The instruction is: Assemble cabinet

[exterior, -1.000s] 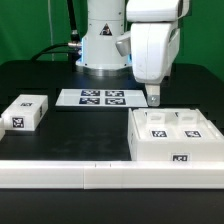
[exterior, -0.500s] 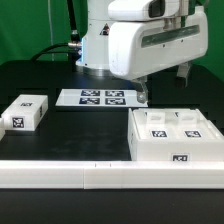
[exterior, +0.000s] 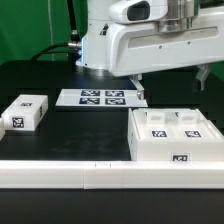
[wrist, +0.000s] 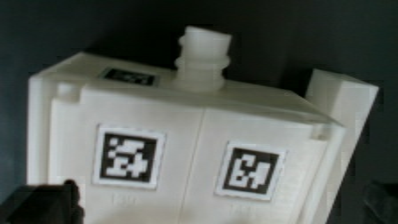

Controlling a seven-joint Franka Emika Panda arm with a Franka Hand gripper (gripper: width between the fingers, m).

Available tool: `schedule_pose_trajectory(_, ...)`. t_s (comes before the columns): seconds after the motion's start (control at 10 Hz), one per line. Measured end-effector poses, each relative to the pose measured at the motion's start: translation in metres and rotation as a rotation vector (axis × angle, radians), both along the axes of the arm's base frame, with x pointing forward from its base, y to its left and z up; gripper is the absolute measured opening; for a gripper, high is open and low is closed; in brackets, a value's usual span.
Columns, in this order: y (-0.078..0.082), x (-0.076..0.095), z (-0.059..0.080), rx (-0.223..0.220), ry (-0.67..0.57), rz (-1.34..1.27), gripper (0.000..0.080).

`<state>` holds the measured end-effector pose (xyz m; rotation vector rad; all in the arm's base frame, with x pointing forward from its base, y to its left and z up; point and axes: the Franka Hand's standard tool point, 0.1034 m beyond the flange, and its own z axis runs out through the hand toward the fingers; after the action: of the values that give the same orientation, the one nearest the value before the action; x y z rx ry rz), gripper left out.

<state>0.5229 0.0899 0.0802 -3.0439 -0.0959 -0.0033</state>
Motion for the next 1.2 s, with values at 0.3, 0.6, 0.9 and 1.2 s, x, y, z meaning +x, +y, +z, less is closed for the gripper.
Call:
schedule_pose_trajectory(0.3,0.004,-0.024,-0.018,-0.005,0.027,-0.145,0.0797)
schedule_pose_trajectory(0.6,0.007,-0.023,-0.018,0.002,0.026,-0.148,0.0797)
schedule_pose_trajectory(0.9,0.007,-0.033,-0.029,-0.011,0.050,-0.126,0.0797)
schedule_pose_trajectory(1.2,-0.017,-0.043,-0.046,-0.041,0.035,-0.099,0.0797)
